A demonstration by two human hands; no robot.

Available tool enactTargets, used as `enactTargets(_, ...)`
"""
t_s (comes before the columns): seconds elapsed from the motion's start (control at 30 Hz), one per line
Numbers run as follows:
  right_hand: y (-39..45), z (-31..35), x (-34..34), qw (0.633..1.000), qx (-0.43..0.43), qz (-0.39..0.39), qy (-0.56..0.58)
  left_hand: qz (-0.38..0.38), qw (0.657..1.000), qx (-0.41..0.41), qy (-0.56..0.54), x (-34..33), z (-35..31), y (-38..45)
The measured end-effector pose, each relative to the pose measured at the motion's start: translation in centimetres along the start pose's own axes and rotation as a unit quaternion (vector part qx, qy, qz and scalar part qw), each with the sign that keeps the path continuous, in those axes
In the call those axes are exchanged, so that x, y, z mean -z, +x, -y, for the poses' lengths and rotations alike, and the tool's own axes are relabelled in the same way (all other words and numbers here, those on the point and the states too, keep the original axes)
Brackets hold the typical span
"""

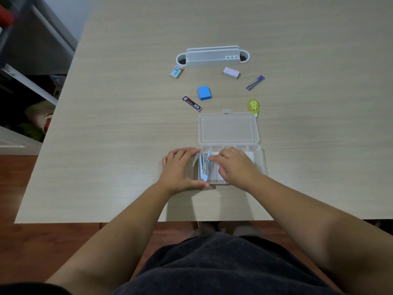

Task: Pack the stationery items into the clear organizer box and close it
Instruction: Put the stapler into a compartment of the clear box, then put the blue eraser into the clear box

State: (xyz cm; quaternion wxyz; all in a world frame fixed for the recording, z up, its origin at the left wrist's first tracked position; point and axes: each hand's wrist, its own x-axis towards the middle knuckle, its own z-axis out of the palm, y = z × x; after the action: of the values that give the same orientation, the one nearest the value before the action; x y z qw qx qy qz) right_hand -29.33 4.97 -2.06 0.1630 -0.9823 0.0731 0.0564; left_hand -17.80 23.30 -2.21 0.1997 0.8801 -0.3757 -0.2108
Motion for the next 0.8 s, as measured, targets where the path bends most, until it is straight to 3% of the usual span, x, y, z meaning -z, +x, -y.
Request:
enactTargets(0.17,0.6,0.7,0.1,0.995,0.014,-0.018,-0.099,-0.008,0.998,-0.023,0.051,0.2,-0.1,-0.2)
enactTargets(0.33,1.2,0.6,0.7,0.998,0.008,0.004,-0.068,-0.010,0.997,-0.021,0.074,0.2,-0.1,-0.3)
enactTargets(0.43,1.5,0.0,1.5,0.999,-0.035,0.026,0.026,0.000,0.996,-0.033,0.079,0.5,-0.1,-0.1)
enactTargets(0.57,3.1,-2.2,3.2,0.968,-0.130,-0.075,0.201,0.006,1.000,-0.017,0.016,2.1,-0.5,1.5)
enactTargets(0.7,6.0,-4.4,5.7,0.943,-0.208,-0.092,0.244,-0.031,0.997,0.048,-0.047,4.2,-1.0,6.5)
enactTargets(0.8,8.1,-5.7,7.2,0.918,-0.265,-0.086,0.282,-0.025,0.995,0.089,-0.025,5.5,-1.3,11.2)
